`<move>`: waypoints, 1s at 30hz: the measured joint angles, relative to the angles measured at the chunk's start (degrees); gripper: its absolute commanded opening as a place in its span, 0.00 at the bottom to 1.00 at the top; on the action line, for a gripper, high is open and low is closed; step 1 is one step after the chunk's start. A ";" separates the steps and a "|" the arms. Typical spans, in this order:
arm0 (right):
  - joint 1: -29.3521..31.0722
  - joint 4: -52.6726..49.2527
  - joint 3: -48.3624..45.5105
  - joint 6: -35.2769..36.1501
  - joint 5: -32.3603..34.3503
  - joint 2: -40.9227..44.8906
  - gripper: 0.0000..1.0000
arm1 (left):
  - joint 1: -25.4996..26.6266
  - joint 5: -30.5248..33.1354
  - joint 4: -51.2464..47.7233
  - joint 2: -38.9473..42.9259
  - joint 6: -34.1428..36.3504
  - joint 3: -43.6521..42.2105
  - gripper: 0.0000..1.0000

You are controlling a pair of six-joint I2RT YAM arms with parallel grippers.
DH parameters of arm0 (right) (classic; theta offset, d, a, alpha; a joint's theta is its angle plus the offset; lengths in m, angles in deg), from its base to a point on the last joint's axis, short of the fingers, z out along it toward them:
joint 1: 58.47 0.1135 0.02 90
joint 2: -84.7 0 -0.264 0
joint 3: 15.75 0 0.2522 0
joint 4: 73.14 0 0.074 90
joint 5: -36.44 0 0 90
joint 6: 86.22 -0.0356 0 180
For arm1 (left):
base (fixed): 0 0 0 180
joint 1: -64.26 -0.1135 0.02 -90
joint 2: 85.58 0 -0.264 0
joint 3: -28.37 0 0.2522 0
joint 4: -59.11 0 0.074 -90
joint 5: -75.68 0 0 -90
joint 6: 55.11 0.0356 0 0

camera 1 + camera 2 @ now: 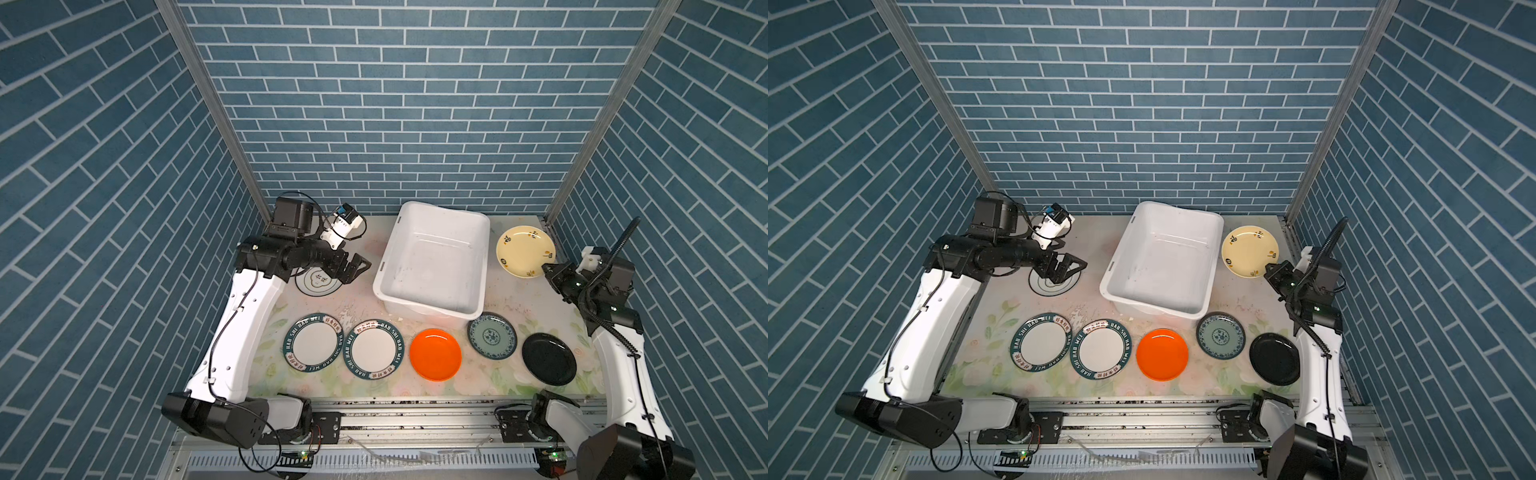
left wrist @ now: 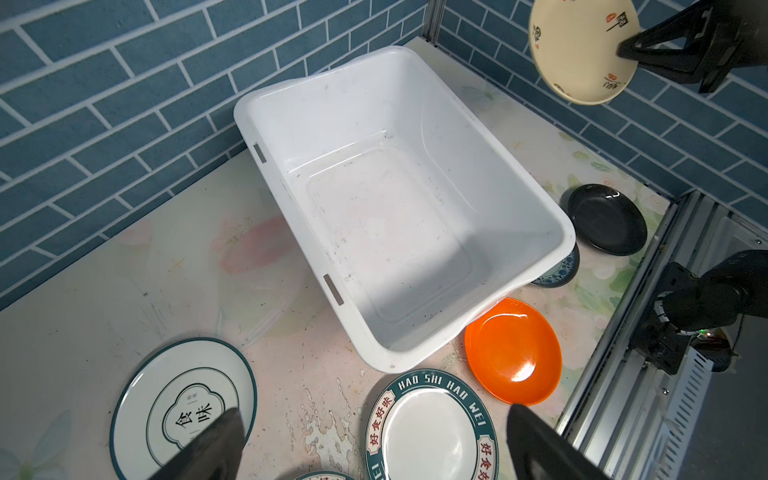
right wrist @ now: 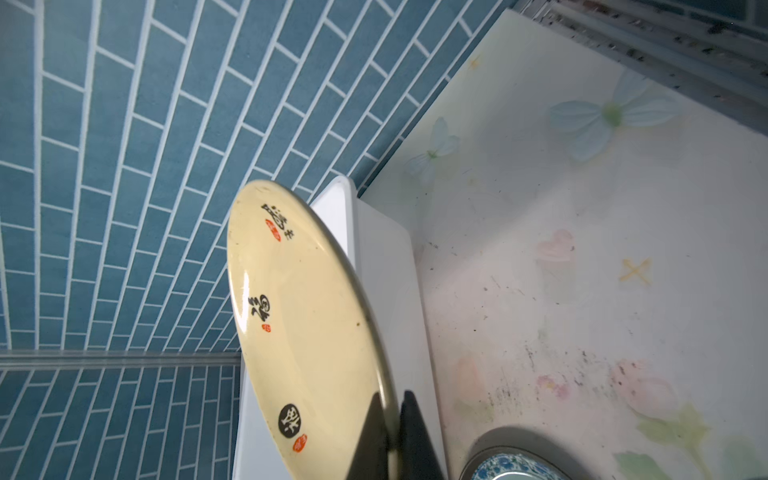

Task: Place the plates into the plastic bin on the countertop
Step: 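Lift the cream plate with the right gripper and carry it over the bin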

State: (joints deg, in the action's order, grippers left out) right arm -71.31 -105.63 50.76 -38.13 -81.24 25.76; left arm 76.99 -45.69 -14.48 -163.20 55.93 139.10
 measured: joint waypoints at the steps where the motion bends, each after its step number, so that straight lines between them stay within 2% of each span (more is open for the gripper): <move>1: 1.70 -0.11 1.42 0.02 0.24 -1.46 0.00 | 0.00 0.04 -0.17 -0.63 0.00 1.40 1.00; 7: 10.12 -0.26 10.93 0.33 1.99 -10.99 0.00 | 0.04 1.42 -0.76 -4.09 0.00 6.73 1.00; 14: 16.52 -0.81 23.12 0.42 3.50 -24.09 0.00 | 0.07 10.45 0.68 -7.85 0.87 8.61 0.99; 19: 19.96 -1.97 27.47 0.39 4.39 -31.23 0.00 | 0.07 14.91 0.68 -10.29 1.55 11.04 1.00; 30: 27.12 -9.42 41.48 0.68 6.99 -46.18 0.00 | 0.07 18.05 -0.46 -10.25 0.22 7.54 0.99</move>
State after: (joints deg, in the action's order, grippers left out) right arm -44.18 -115.05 92.25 -37.46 -74.25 -20.42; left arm 77.05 -27.64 -14.94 -173.45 56.15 146.64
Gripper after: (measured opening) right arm 0.073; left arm 0.995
